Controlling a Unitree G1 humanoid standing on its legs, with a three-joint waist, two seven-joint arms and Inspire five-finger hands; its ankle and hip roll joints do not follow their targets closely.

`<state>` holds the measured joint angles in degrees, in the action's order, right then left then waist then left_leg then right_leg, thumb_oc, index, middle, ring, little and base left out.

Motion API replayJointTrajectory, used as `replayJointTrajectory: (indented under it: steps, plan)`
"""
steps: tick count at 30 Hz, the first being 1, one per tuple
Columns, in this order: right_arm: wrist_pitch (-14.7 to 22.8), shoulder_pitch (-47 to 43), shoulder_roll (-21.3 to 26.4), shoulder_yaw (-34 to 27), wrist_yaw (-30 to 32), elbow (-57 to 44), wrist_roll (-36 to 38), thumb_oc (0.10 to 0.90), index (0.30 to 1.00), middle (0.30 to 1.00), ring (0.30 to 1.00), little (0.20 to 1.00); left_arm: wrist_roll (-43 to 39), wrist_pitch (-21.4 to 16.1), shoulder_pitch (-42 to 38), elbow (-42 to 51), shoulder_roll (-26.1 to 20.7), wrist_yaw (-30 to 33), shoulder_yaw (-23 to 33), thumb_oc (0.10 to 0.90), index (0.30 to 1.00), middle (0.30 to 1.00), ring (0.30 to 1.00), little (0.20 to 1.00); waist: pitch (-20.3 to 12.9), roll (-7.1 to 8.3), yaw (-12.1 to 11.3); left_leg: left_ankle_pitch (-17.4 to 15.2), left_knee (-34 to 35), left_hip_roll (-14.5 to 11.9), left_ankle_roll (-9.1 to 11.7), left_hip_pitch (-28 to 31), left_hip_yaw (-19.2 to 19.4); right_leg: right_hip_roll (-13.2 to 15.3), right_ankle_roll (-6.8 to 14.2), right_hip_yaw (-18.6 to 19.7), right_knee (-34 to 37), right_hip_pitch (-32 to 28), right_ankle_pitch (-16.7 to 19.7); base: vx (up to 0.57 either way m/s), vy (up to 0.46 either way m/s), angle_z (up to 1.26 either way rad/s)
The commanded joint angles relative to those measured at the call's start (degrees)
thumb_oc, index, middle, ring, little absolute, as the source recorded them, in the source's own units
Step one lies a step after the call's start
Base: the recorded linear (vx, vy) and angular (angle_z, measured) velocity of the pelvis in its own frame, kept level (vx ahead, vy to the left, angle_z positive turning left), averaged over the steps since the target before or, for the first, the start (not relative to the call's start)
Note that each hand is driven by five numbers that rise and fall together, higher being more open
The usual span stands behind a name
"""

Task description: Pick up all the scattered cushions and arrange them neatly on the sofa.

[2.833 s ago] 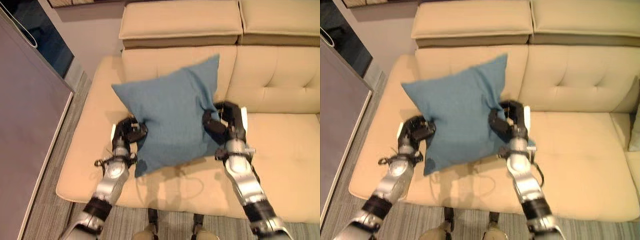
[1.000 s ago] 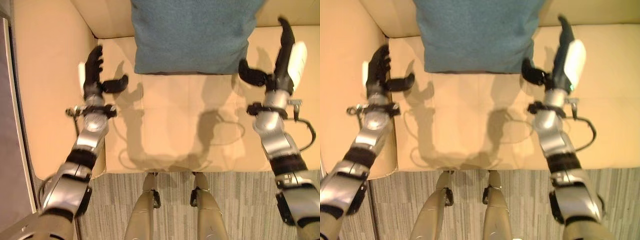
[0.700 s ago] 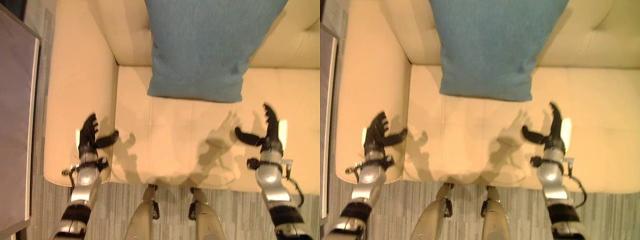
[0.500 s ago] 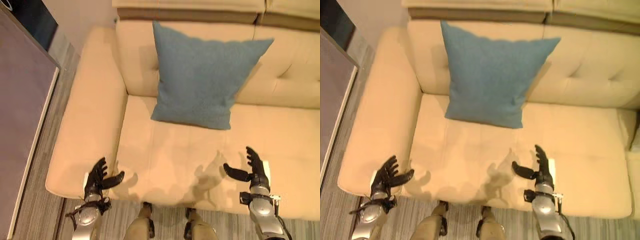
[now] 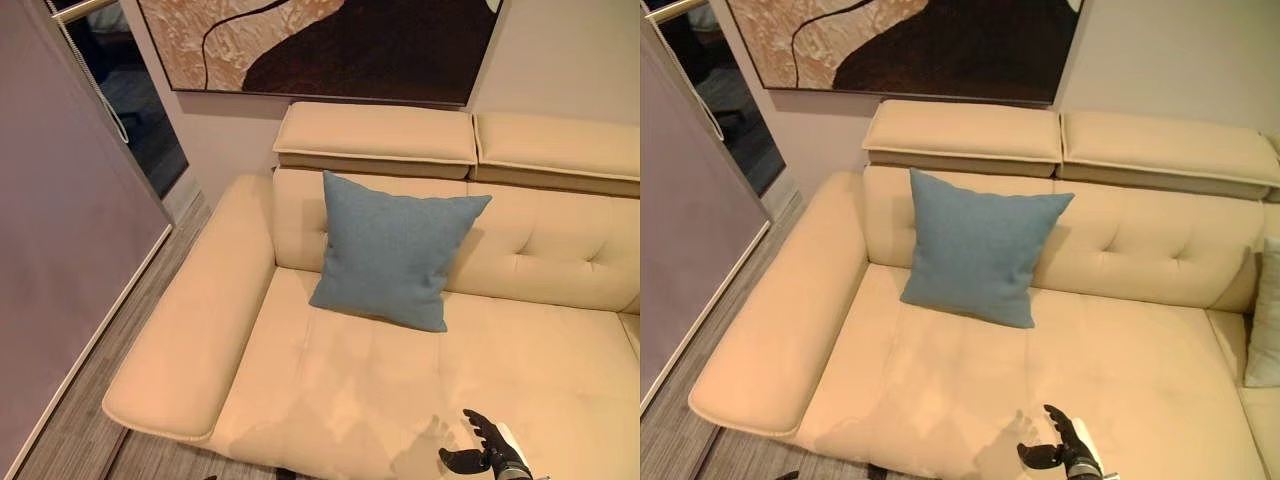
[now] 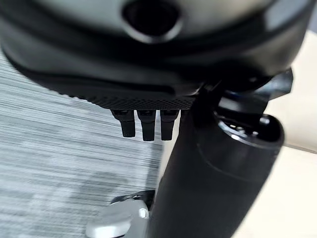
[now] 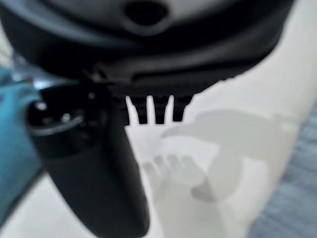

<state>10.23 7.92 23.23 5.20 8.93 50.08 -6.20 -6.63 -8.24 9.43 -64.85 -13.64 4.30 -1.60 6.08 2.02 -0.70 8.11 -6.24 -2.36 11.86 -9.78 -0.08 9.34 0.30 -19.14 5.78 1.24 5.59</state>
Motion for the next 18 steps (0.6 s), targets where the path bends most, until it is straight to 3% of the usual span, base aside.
replayJointTrajectory:
  steps: [1,3,4,5,8,10,12,13,15,18]
  plan:
    - [0.4,-2.7,2.1,-1.0,0.5,0.3,1.2,0.800,0.900,0.900,0.900,0.900,-0.1,-2.6,-1.8,4.3,-0.4,1.3,1.6,0.800,0.900,0.900,0.900,0.900,-0.4,-0.29,1.5,-14.5,-12.3,-0.3,-5.8,8.5,1.1,-1.3,6.0,0.6,-2.7,0.9,-3.6,-0.23,0.161,0.03]
    - [0.0,-3.3,1.8,-0.9,0.5,1.6,1.5,0.800,0.900,0.900,0.900,0.900,-0.6,-2.6,-2.4,4.5,-0.3,1.6,1.3,0.800,0.900,0.900,0.900,0.900,-0.6,-0.53,1.9,-14.7,-11.2,-0.4,-5.7,9.9,0.9,-1.1,6.2,0.4,-3.1,1.8,-3.1,-0.21,0.180,0.30]
    - [-1.0,-4.6,1.0,-1.1,1.0,5.5,1.4,0.800,0.900,0.900,0.900,0.900,-1.0,-2.7,-4.0,6.4,0.1,1.7,-0.8,0.800,0.900,0.900,0.900,0.900,-1.3,-1.09,2.9,-18.5,-3.9,0.9,-6.9,13.5,0.0,0.4,7.6,0.1,-3.9,5.3,-0.5,-0.31,0.287,0.71]
    - [-1.8,-5.8,0.7,-0.9,1.3,7.3,1.1,0.800,0.900,0.900,0.900,0.900,-1.1,-2.9,-5.1,6.9,0.1,2.0,-1.9,0.800,0.900,0.900,0.900,0.900,-0.8,-0.78,3.1,-20.5,-1.4,2.3,-8.1,13.7,-0.3,2.0,8.7,0.5,-4.3,7.6,1.4,-0.41,0.373,0.74]
    - [-2.9,-7.2,-0.3,0.0,1.5,9.2,0.2,0.800,0.900,0.900,0.900,0.900,0.3,-2.8,-6.6,6.6,-0.3,3.0,-2.9,0.800,0.900,0.900,0.900,0.900,0.4,0.08,2.6,-20.2,0.8,4.6,-9.3,13.1,-1.6,4.4,10.9,1.4,-3.9,10.0,4.5,-0.26,0.214,0.13]
    - [-3.3,-8.0,-1.0,0.6,1.6,10.4,-0.7,0.800,0.900,0.900,0.900,0.900,1.9,-2.4,-7.4,5.1,-1.1,3.6,-2.8,0.800,0.900,0.900,0.900,0.900,1.4,0.36,2.4,-19.4,1.1,4.8,-9.7,12.4,-1.4,5.7,11.9,2.2,-4.7,11.2,5.2,-0.27,0.126,0.10]
    - [-3.7,-9.0,-1.4,1.1,1.7,11.4,-0.8,0.800,0.900,0.900,0.900,0.900,2.3,-1.9,-8.3,3.8,-1.9,4.0,-2.8,0.800,0.900,0.900,0.900,0.900,2.6,0.24,2.0,-18.6,0.4,4.7,-10.4,11.0,-1.4,5.0,11.5,5.3,-8.3,11.6,3.0,-0.27,0.091,-0.01]
    - [-3.7,-9.0,-1.4,1.1,1.7,11.4,-0.8,0.800,0.900,0.900,0.900,0.900,2.3,-1.9,-8.3,3.8,-1.9,4.0,-2.8,0.800,0.900,0.900,0.900,0.900,2.5,0.43,2.1,-18.4,0.5,5.0,-10.5,10.8,-1.4,5.2,11.6,5.3,-8.3,11.9,3.1,-0.26,0.105,-0.19]
    - [-3.6,-8.4,-1.9,1.5,1.5,12.8,-0.7,0.800,0.900,0.900,0.900,0.900,2.5,-1.4,-7.7,2.5,-2.4,3.8,-2.2,0.800,0.900,0.900,0.900,0.900,2.2,0.14,0.5,-16.6,1.1,5.0,-11.7,9.5,-0.8,3.3,9.6,6.1,-15.5,9.1,-1.3,-0.21,0.102,-0.07]
    - [-3.6,-8.0,-2.3,1.6,1.3,13.6,-0.5,0.800,0.900,0.900,0.900,0.900,2.3,-1.0,-7.1,1.7,-2.6,3.6,-1.6,0.800,0.900,0.900,0.900,0.900,1.0,0.01,-0.1,-15.4,2.0,4.7,-12.1,8.7,-0.8,1.6,8.9,6.0,-19.1,8.0,-4.3,-0.12,0.036,-0.14]
